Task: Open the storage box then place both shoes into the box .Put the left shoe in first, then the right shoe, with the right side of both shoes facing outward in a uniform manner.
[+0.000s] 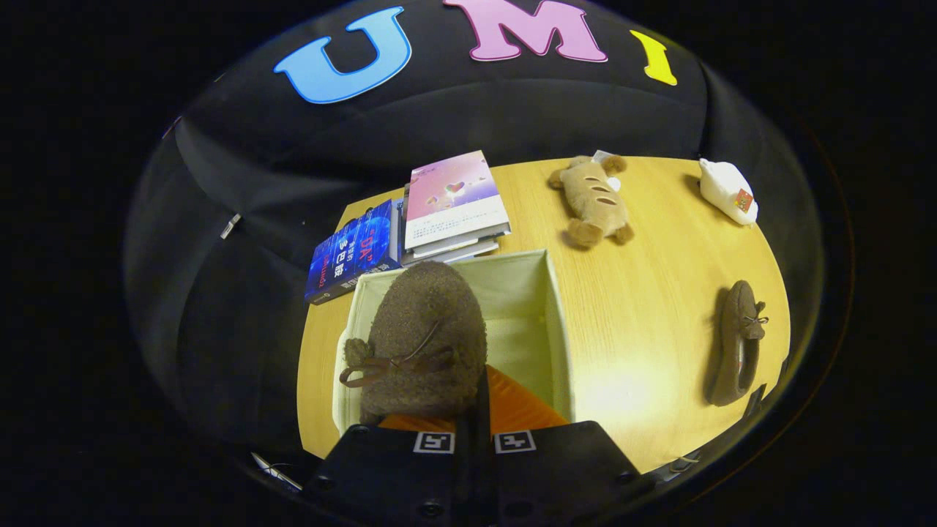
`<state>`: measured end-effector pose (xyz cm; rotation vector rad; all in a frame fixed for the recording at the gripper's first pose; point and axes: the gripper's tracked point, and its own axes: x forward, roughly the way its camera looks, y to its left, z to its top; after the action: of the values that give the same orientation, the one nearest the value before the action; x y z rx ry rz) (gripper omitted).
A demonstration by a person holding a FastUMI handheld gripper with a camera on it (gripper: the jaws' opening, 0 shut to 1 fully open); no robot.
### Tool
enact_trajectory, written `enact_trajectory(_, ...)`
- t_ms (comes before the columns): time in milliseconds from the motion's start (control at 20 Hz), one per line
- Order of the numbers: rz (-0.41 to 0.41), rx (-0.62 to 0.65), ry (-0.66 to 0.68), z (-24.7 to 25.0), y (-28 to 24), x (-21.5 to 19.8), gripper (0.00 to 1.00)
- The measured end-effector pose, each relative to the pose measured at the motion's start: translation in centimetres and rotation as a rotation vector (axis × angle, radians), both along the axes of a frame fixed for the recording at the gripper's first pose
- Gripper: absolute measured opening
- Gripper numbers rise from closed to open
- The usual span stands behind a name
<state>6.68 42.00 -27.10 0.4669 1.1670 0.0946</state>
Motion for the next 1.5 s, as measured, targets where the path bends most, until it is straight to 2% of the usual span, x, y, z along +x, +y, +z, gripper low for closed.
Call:
enact_trajectory(300,-0.001,0.031,0.015,-0.4,2.5,0.2,0.05)
enact_trajectory(450,0.012,0.074,0.016,-0.1,3.7,0.1,0.09)
enact_trajectory(700,0.042,0.136,0.003,0.7,5.1,-0.3,0.31)
enact_trajectory(800,0.044,0.141,-0.023,1.4,4.7,0.0,0.43)
enact_trajectory(1050,0.066,0.135,-0.084,3.8,2.1,-0.7,0.63)
enact_trajectory(1100,0.061,0.144,-0.101,4.7,1.4,-0.8,0.72)
enact_trajectory(1250,0.030,0.165,-0.166,7.9,-1.6,-0.9,0.77)
enact_trajectory(1300,0.020,0.159,-0.188,8.7,-3.1,-0.8,0.83)
enact_trajectory(1500,-0.022,0.094,-0.286,11.9,-10.3,-0.6,0.85)
